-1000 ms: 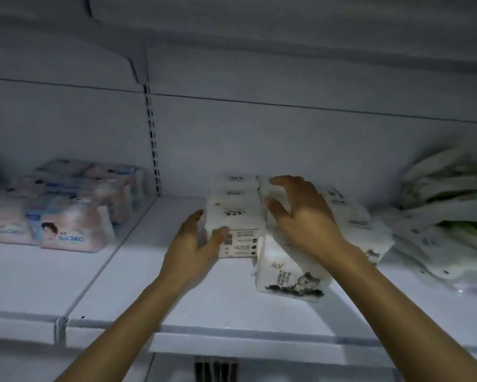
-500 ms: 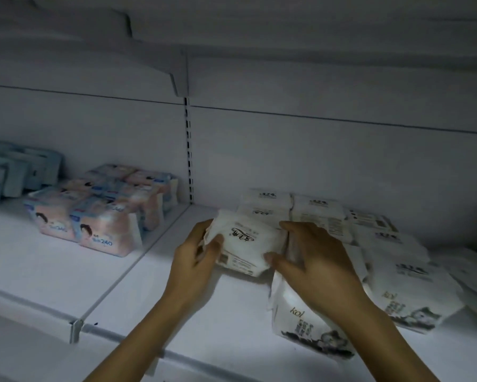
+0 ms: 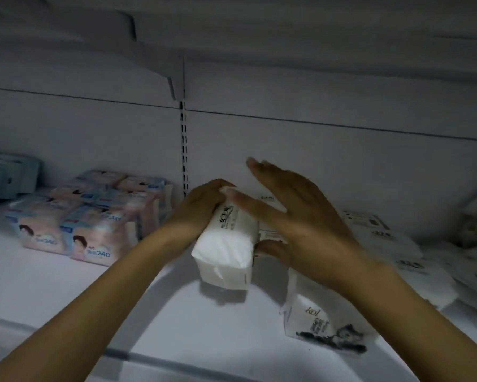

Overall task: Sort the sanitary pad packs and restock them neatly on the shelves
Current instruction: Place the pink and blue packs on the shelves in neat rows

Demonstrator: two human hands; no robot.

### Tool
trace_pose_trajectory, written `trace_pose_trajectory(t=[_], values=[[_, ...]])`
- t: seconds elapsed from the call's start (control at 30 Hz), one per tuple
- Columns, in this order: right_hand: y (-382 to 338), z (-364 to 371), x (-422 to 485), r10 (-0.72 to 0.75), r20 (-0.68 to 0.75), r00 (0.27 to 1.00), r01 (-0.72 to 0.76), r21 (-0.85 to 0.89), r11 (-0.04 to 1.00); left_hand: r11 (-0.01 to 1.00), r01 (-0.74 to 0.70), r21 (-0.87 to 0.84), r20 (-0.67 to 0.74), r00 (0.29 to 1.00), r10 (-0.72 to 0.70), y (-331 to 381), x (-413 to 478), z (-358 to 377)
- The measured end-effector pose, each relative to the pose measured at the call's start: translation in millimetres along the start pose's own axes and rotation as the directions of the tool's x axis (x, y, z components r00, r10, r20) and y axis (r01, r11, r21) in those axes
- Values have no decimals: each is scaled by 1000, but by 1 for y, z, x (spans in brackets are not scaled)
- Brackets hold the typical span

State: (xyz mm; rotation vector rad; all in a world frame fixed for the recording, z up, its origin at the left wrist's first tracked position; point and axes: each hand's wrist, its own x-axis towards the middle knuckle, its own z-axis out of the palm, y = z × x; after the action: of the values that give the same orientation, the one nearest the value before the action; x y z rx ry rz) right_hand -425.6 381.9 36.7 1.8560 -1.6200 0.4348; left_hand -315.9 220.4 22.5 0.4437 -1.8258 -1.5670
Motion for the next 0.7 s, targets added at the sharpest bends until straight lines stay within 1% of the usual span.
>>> trace_pose_trajectory(t=[0.07,0.1,0.17,0.2,0.23,0.3,0.37,0.43,0.5,0.53,0.6,0.67,0.7], values=[[-5,9,8,-104,21,994,102,64,993,995,43,-95,52,998,-38,2,4,6],[-6,11,9,-114,16,993,112,89,990,982,55,-180,68,997,-44,3,6,5],[-5,12,2,-53,63,997,46,115,992,929,95,-359,41,995,-86,-1,11,-6],[-3,13,-1,-9,88,996,2,80,997,907,108,-406,24,994,-107,-5,13,-11],[-2,10,-2,37,111,993,-40,27,999,905,113,-410,16,993,-117,-9,14,-16],[-3,6,1,122,189,974,-111,-66,992,928,117,-355,-5,992,-127,-21,18,-22],[-6,9,3,199,329,923,-153,-160,975,938,156,-308,-10,986,-167,-33,20,-25],[-8,22,-1,245,417,875,-156,-235,959,950,195,-244,-33,977,-209,-47,21,-23],[-15,33,-1,279,442,853,-171,-268,948,958,227,-176,-56,969,-240,-62,23,-15],[-15,38,1,290,395,872,-177,-297,938,957,242,-158,-65,965,-255,-70,24,-9],[-15,42,5,290,402,868,-200,-251,947,957,249,-147,-79,962,-262,-79,26,4],[-9,40,4,309,504,807,-252,-180,951,953,241,-184,-57,965,-255,-86,29,17],[-7,37,4,315,526,790,-282,-144,948,942,249,-226,-41,964,-264,-89,31,22]])
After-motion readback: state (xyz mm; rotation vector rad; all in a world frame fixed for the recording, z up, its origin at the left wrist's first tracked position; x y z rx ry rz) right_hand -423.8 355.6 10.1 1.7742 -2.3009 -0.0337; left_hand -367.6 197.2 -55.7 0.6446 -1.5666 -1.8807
